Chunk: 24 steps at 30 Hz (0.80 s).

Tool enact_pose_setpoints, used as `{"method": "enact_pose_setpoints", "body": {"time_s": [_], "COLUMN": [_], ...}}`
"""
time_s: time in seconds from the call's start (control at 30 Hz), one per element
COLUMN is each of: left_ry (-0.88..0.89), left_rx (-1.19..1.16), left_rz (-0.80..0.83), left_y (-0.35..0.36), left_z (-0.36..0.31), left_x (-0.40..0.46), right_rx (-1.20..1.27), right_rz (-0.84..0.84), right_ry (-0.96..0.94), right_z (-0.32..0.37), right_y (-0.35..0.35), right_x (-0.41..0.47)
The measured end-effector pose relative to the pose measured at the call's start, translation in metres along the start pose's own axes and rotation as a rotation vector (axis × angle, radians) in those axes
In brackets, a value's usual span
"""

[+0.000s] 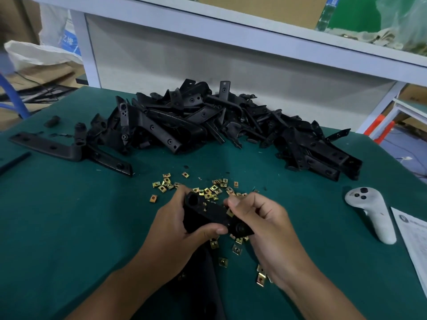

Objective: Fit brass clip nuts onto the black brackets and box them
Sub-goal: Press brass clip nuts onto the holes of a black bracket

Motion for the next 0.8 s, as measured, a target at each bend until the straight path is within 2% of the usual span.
{"method": "enact_pose_setpoints", "body": {"time_s": [0.23,0.4,0.53,0.8], "left_ry": [-0.002,-0.015,-0.021,-0.048], "left_rx": [-0.031,-0.064,-0.036,-0.054], "left_rz": [0.115,0.022,-0.019,-0.03], "left_y": [-0.001,0.001,0.003,0.001], "left_z": [-0.001,-0.003,-0.004,0.001], "left_x": [0.001,0.001,0.001,0.0], "right_rx": [-0.217,-0.078,-0.066,-0.543], "right_rz": [0.184,0.117,0.096,0.138], "right_ry": [-0.062,0.005,0.006,-0.405], "right_z": [0.019,0.006,0.001,0.009], "right_y": [-0.016,-0.009,-0.006,-0.014], "right_x": [0.004,0.002,0.0,-0.003]}}
Point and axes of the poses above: each hand's wrist, its own x-axis towards the middle knuckle, its own y-axis out of the palm, z = x × y, the point moved 1 cm from there along x, towards the middle knuckle, and after that the axes turned 2 degrees about -z, right-handed, at the moved point
